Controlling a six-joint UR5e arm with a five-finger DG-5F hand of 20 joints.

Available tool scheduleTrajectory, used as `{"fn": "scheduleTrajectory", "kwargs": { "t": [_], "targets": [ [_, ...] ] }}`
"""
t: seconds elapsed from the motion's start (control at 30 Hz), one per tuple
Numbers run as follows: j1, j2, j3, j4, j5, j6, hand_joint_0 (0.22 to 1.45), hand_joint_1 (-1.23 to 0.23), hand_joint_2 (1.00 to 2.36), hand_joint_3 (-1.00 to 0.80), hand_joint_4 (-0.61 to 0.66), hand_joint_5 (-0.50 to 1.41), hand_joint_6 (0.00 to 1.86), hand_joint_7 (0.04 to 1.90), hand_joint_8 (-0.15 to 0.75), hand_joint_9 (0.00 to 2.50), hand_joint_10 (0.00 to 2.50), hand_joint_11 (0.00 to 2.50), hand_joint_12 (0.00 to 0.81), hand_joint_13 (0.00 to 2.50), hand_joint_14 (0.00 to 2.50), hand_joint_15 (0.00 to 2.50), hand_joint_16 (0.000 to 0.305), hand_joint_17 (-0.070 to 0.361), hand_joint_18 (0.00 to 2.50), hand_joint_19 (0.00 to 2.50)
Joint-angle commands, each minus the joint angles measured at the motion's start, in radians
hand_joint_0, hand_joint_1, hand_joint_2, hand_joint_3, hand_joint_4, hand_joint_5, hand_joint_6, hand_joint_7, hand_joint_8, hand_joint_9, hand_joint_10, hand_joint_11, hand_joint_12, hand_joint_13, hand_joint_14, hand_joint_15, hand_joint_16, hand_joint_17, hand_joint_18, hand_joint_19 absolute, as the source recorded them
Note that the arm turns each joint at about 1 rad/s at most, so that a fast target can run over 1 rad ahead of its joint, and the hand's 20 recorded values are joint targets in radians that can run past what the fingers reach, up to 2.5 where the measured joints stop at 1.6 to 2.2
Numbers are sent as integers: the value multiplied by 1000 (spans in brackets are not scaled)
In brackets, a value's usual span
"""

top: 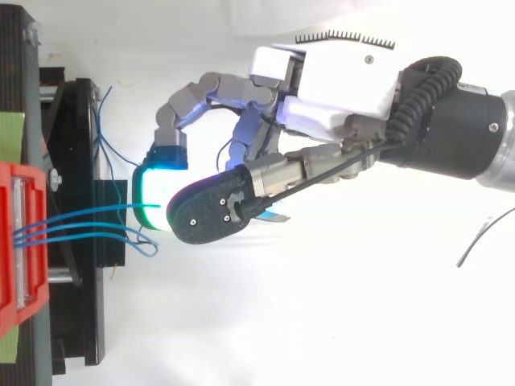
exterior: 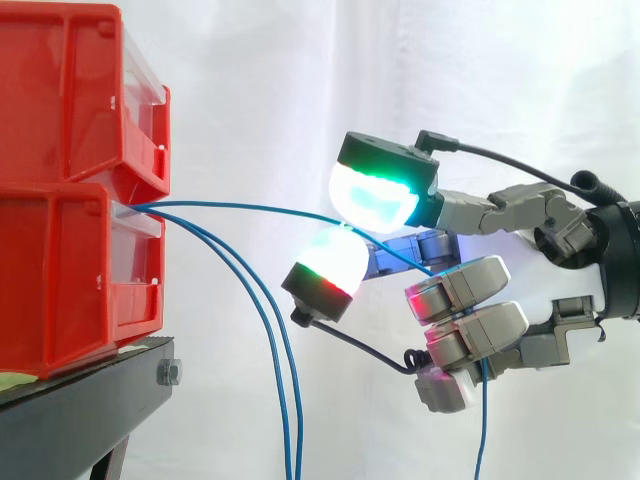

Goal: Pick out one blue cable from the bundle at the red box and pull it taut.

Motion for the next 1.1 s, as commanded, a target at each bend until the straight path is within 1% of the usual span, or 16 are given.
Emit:
{"fn": "scheduleTrajectory", "kwargs": {
  "t": [0.0, 0.07, 0.1, 0.13, 0.27, 0.4, 0.43, 0.6, 0.7, 0.77, 1.03, 1.07],
  "targets": [
    [0, 1, 0, 0, 0, 0, 545, -621, 1000, -500, 44, -148, 924, 925, 240, 1396, 321, 1513, 303, 1487, 1, 1619, 46, 104, 999, 966],
    [0, 1, 0, 0, 0, 0, 539, -635, 1000, -500, 48, -148, 923, 924, 235, 1397, 324, 1507, 297, 1486, 1, 1614, 46, 104, 1004, 962],
    [1, 1, 0, 0, 0, 0, 539, -655, 1000, -500, 47, -148, 922, 926, 238, 1398, 323, 1511, 309, 1486, 1, 1611, 47, 105, 1004, 956],
    [0, 0, 0, 0, 0, 0, 540, -670, 1000, -500, 46, -148, 922, 928, 242, 1397, 322, 1509, 297, 1484, 2, 1611, 46, 104, 1002, 954],
    [1, 1, 0, 2, 0, 0, 546, -708, 1000, -500, 47, -148, 922, 935, 237, 1390, 297, 1525, 298, 1481, 2, 1591, 46, 103, 999, 955],
    [1, 0, 0, 2, 0, 0, 590, -739, 1000, -500, 34, -149, 923, 933, 235, 1390, 256, 1560, 289, 1468, 5, 1596, 44, 99, 991, 959],
    [1, 0, 0, 2, 0, 0, 614, -741, 1004, -450, 26, -148, 924, 946, 226, 1394, 248, 1560, 283, 1464, 5, 1601, 44, 98, 993, 953],
    [0, 0, 0, 2, 0, 2, 646, -787, 1021, -245, -52, -134, 941, 1015, 231, 1406, 244, 1573, 288, 1467, 6, 1599, 43, 96, 993, 960],
    [1, 1, 0, 2, 0, 0, 651, -807, 1024, -184, -80, -126, 946, 1046, 234, 1410, 234, 1587, 294, 1469, 7, 1595, 42, 95, 991, 952],
    [1, 0, 0, 2, 0, 0, 653, -813, 1024, -167, -86, -125, 947, 1058, 234, 1412, 230, 1595, 285, 1470, 7, 1596, 42, 94, 989, 944],
    [1, 0, 0, 2, 0, 0, 670, -813, 1023, -187, -73, -125, 948, 1073, 240, 1417, 208, 1602, 293, 1467, 8, 1592, 42, 95, 988, 937],
    [1, 1, 0, 2, 0, 0, 671, -813, 1024, -189, -72, -125, 949, 1064, 231, 1416, 206, 1601, 292, 1467, 8, 1593, 42, 94, 987, 937]
  ]
}}
